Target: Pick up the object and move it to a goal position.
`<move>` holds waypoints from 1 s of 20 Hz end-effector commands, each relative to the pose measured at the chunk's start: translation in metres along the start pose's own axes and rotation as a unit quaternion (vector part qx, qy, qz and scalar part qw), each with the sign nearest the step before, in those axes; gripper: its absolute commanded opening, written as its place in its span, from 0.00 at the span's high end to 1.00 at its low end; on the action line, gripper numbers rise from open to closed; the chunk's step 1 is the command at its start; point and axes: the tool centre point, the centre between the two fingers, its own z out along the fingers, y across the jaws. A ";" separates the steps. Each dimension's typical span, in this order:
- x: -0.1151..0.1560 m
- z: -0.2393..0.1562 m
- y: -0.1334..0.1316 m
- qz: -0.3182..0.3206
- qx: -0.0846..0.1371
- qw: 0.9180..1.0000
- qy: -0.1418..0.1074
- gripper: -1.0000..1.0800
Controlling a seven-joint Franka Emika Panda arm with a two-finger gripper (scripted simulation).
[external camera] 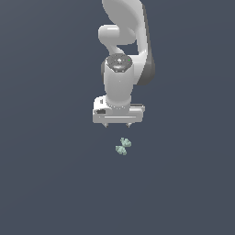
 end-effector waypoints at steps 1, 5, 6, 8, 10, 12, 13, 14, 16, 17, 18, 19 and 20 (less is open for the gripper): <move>0.000 0.000 0.000 0.001 0.000 1.000 0.000 0.04; 0.002 0.003 -0.001 0.012 0.001 1.000 0.000 0.04; 0.003 0.004 -0.002 0.017 0.001 1.000 0.000 0.04; 0.004 0.007 -0.003 0.028 0.002 1.000 0.000 0.04; 0.006 0.010 -0.004 0.041 0.002 0.999 -0.001 0.04; 0.009 0.014 -0.006 0.057 0.003 0.998 -0.001 0.04; 0.010 0.017 -0.007 0.066 0.003 0.998 -0.001 0.04; 0.011 0.019 -0.008 0.075 0.004 0.997 -0.001 0.04; 0.014 0.025 -0.010 0.096 0.005 0.995 -0.002 0.04; 0.016 0.028 -0.012 0.108 0.005 0.994 -0.002 0.04; 0.018 0.031 -0.013 0.120 0.006 0.993 -0.002 0.04; 0.019 0.035 -0.014 0.132 0.006 0.991 -0.002 0.04; 0.021 0.038 -0.016 0.145 0.006 0.989 -0.003 0.04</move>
